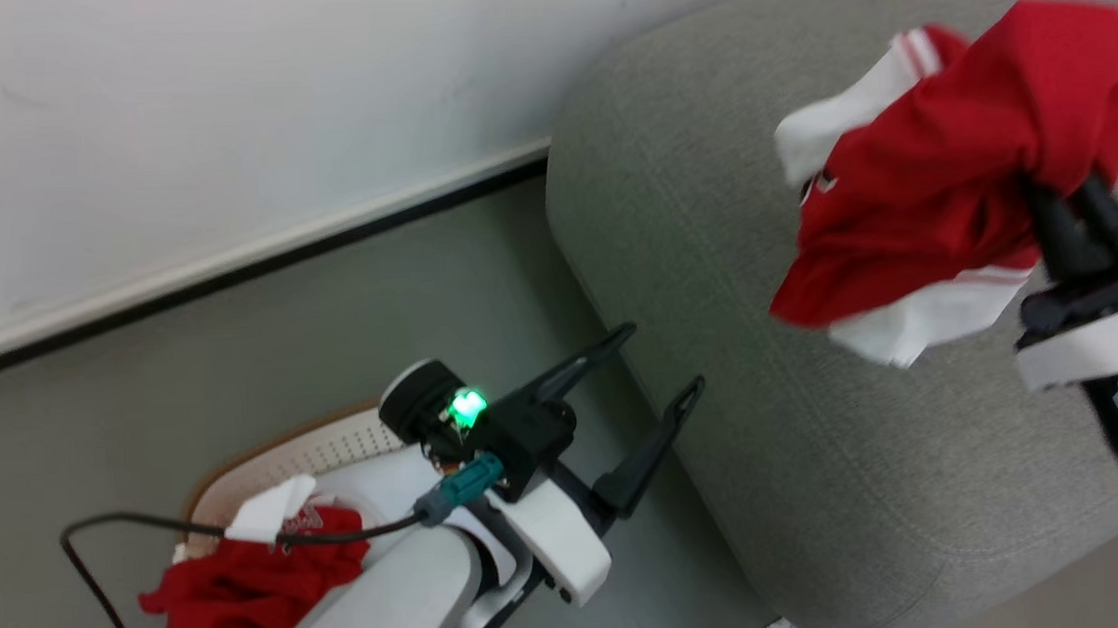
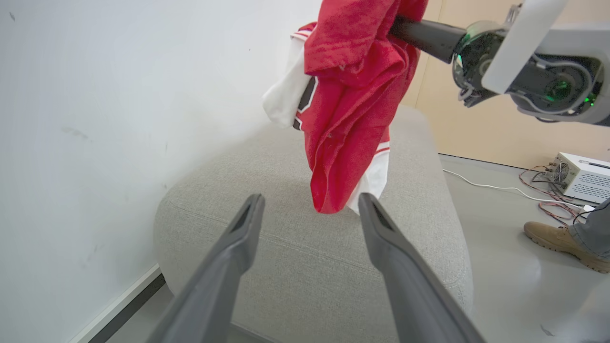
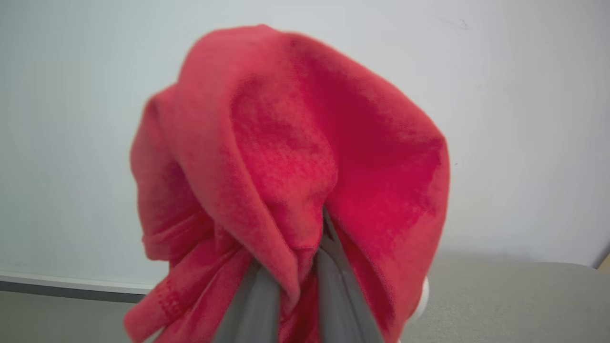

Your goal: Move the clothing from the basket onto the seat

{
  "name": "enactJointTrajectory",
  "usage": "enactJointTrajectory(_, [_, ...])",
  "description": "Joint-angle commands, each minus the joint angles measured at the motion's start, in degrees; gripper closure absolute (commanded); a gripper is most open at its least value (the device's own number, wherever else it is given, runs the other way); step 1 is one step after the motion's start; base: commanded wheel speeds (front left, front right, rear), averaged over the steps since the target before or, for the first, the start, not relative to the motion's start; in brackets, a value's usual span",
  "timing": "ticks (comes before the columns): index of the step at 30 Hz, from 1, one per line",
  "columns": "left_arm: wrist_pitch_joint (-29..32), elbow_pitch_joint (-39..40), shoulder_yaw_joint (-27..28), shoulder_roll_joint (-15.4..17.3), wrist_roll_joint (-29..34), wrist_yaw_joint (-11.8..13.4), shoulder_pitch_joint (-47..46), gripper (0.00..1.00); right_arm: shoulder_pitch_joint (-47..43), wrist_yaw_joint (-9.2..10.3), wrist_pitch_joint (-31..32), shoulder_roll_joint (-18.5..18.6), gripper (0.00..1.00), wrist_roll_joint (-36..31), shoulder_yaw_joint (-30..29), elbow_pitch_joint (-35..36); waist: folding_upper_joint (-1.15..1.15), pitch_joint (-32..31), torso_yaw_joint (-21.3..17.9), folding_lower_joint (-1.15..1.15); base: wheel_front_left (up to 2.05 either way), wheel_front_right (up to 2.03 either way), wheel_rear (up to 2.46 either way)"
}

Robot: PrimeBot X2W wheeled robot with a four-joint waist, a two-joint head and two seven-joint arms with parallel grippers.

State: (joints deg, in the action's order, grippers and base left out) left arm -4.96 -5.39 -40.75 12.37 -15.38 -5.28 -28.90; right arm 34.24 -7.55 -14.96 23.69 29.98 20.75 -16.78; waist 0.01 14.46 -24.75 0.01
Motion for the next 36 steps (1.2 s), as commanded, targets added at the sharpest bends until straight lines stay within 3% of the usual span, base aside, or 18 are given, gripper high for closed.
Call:
enactJointTrajectory(1, [0.2,0.1,0.2,0.5,0.7,-0.3,-2.2,0.0,2.7,0.12,-0.2,0.1,1.0,-1.3,-1.7,-0.8,-0.01,9.0,4.3,-0.01,0.0,0.0,0.0])
enactJointTrajectory(5, [0.6,0.0,-0.7,0.1,1.5,-1.2,-9.7,0.0,13.9,0.13,-0.2,2.1,1.0,-2.8,-10.9,-6.5,-0.01,17.1,8.2,-0.01,0.0,0.0,0.0])
enactJointTrajectory(14, [-1.3,-1.2,-0.2,-1.1,0.8,-1.2,-14.8,0.0,31.6,0.13,1.7,7.5,1.0,-7.3,-22.3,-21.1,-0.01,25.1,14.1,-0.01,0.0,0.0,0.0])
enactJointTrajectory(20, [-2.6,-2.1,-0.1,-1.7,0.2,-0.3,-14.4,0.0,33.0,0.13,1.8,8.4,1.0,-12.4,-27.9,-32.7,-0.01,27.7,18.8,-0.01,0.0,0.0,0.0])
enactJointTrajectory(24, [-3.0,-2.5,1.1,-1.0,-1.4,0.5,-12.6,0.0,31.1,0.13,1.9,6.3,1.0,-16.4,-30.0,-41.0,-0.01,27.6,19.5,-0.01,0.0,0.0,0.0])
enactJointTrajectory(25, [-3.2,-2.4,1.6,-0.6,-1.9,0.7,-12.1,0.0,30.9,0.13,1.6,5.9,0.9,-17.0,-30.3,-42.3,-0.01,27.2,19.3,-0.01,0.0,0.0,0.0])
enactJointTrajectory(27, [-3.3,-2.2,2.7,0.1,-2.5,1.4,-11.3,0.0,30.5,0.13,1.1,5.5,0.57,-17.9,-31.5,-44.2,-0.01,26.3,18.7,-0.01,0.0,0.0,0.0])
enactJointTrajectory(28, [-3.2,-2.0,3.0,0.5,-2.7,1.6,-11.0,0.0,30.3,0.13,0.7,5.1,0.0,-18.4,-31.7,-44.8,-0.01,26.0,18.4,-0.01,0.0,0.0,0.0])
enactJointTrajectory(33, [-4.4,-2.0,5.2,1.7,-5.0,2.7,-8.6,0.0,27.6,0.13,-0.1,2.0,0.0,-19.2,-30.8,-43.7,-0.01,21.9,16.5,-0.01,0.0,0.0,0.0])
enactJointTrajectory(36, [-5.4,-2.4,6.4,1.9,-6.8,3.1,-6.8,0.0,23.0,0.14,-0.2,1.6,0.0,-19.5,-29.6,-39.7,-0.01,18.2,15.8,-0.01,0.0,0.0,0.0])
